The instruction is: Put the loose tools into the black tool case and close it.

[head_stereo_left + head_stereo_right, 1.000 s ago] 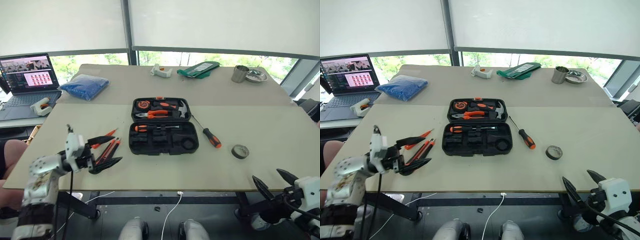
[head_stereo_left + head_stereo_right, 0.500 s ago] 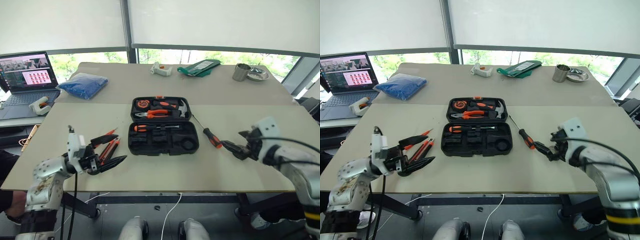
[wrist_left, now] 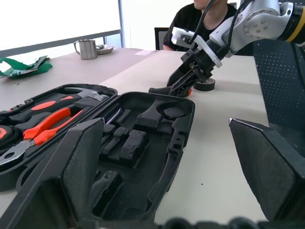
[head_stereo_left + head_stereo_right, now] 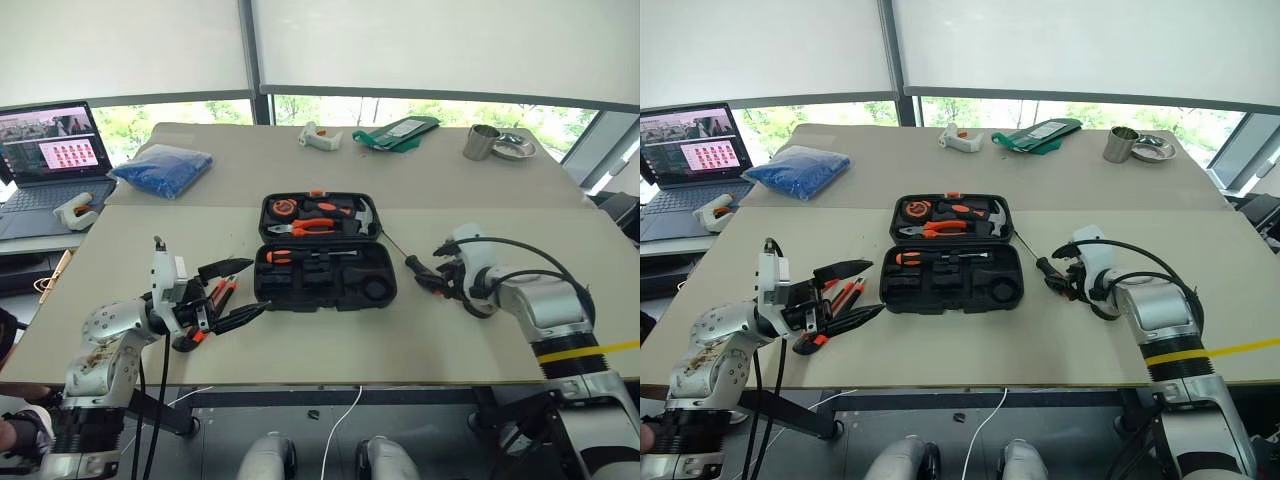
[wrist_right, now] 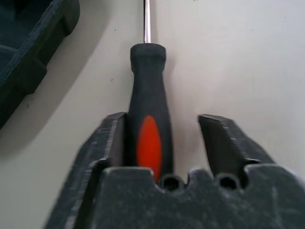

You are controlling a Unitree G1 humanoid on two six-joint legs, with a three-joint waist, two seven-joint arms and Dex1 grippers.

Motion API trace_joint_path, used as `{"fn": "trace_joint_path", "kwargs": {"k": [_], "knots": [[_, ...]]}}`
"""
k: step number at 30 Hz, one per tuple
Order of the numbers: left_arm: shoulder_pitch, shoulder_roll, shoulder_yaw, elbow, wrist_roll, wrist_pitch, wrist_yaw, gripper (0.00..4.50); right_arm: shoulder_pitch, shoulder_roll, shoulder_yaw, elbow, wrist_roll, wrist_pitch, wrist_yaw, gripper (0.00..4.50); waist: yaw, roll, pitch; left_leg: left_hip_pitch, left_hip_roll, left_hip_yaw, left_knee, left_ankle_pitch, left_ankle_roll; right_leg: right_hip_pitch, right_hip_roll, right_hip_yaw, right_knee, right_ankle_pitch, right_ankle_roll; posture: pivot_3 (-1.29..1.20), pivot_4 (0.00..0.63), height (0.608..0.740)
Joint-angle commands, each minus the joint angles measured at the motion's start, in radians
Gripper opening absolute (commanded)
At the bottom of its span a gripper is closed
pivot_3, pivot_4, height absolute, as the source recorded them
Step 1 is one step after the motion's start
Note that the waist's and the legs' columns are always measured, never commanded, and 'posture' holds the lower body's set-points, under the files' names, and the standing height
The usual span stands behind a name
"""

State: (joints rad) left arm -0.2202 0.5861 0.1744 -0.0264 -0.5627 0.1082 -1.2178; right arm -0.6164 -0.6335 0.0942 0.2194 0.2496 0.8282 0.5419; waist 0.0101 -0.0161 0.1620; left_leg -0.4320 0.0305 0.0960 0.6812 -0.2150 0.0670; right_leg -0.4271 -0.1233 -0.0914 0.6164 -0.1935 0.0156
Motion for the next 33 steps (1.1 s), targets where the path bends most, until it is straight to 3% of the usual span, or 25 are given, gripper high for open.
{"fn": "trace_joint_path", "kwargs": {"k": [1, 6, 9, 11, 17, 22, 25, 33], "knots": [[0.0, 0.0, 0.0, -0.033, -0.02, -0.005, -0.005, 4.5, 0.006, 0.02, -0.09, -0.047, -0.001, -0.01, -0.057, 1.11, 0.0, 0.0, 0.0, 0.0, 0.0, 0.0, 0.0, 0.0, 0.0, 0.0, 0.0, 0.0, 0.0, 0.0, 0.0, 0.0, 0.15, 0.74], [0.006, -0.017, 0.014, -0.037, -0.029, -0.005, 0.021, 4.5, 0.052, 0.067, -0.194, -0.166, -0.024, -0.171, -0.157, 1.04, 0.0, 0.0, 0.0, 0.0, 0.0, 0.0, 0.0, 0.0, 0.0, 0.0, 0.0, 0.0, 0.0, 0.0, 0.0, 0.0, 0.15, 0.74], [0.024, -0.022, 0.027, -0.038, -0.027, -0.011, 0.045, 4.5, 0.054, 0.06, -0.161, -0.206, -0.026, -0.367, -0.047, 1.04, -0.005, 0.0, 0.0, 0.0, 0.0, 0.0, 0.0, 0.0, 0.0, -0.001, 0.0, 0.0, 0.0, -0.001, 0.002, 0.0, 0.15, 0.74], [0.038, -0.025, 0.038, -0.03, -0.009, -0.03, 0.071, 4.5, 0.011, 0.021, -0.075, -0.199, -0.059, -0.489, 0.099, 1.04, -0.013, 0.0, 0.0, 0.0, 0.001, 0.0, -0.001, 0.0, 0.0, -0.001, 0.001, 0.0, 0.0, -0.002, 0.004, 0.0, 0.15, 0.74], [0.082, -0.022, 0.056, -0.021, 0.044, -0.047, 0.17, 4.5, -0.158, 0.008, 0.09, -0.035, -0.107, -0.662, 0.399, 1.04, -0.027, 0.001, 0.0, 0.002, 0.003, 0.0, -0.001, 0.001, -0.001, -0.001, 0.004, 0.001, 0.0, -0.003, 0.005, 0.0, 0.15, 0.74], [0.137, -0.031, 0.055, -0.081, 0.045, -0.038, 0.227, 4.5, -0.3, 0.003, 0.261, 0.203, -0.261, -0.862, 0.601, 1.04, -0.02, 0.001, 0.001, 0.001, 0.003, 0.0, -0.001, 0.001, -0.002, -0.001, 0.002, 0.001, -0.001, 0.001, -0.001, 0.0, 0.15, 0.74], [0.156, -0.039, 0.051, -0.107, 0.042, -0.035, 0.251, 4.5, -0.361, 0.031, 0.312, 0.35, -0.33, -0.937, 0.628, 1.04, -0.019, 0.001, 0.001, 0.0, 0.002, 0.001, -0.001, 0.001, -0.002, -0.001, 0.002, 0.001, -0.002, 0.001, -0.001, 0.0, 0.15, 0.74], [0.178, -0.05, 0.037, -0.158, 0.044, -0.019, 0.298, 4.5, -0.427, 0.138, 0.292, 0.525, -0.364, -0.957, 0.6, 1.04, -0.026, 0.001, 0.001, 0.001, 0.003, 0.002, -0.003, 0.002, -0.004, -0.003, 0.003, 0.001, 0.001, 0.002, -0.003, 0.0, 0.15, 0.74]]}}
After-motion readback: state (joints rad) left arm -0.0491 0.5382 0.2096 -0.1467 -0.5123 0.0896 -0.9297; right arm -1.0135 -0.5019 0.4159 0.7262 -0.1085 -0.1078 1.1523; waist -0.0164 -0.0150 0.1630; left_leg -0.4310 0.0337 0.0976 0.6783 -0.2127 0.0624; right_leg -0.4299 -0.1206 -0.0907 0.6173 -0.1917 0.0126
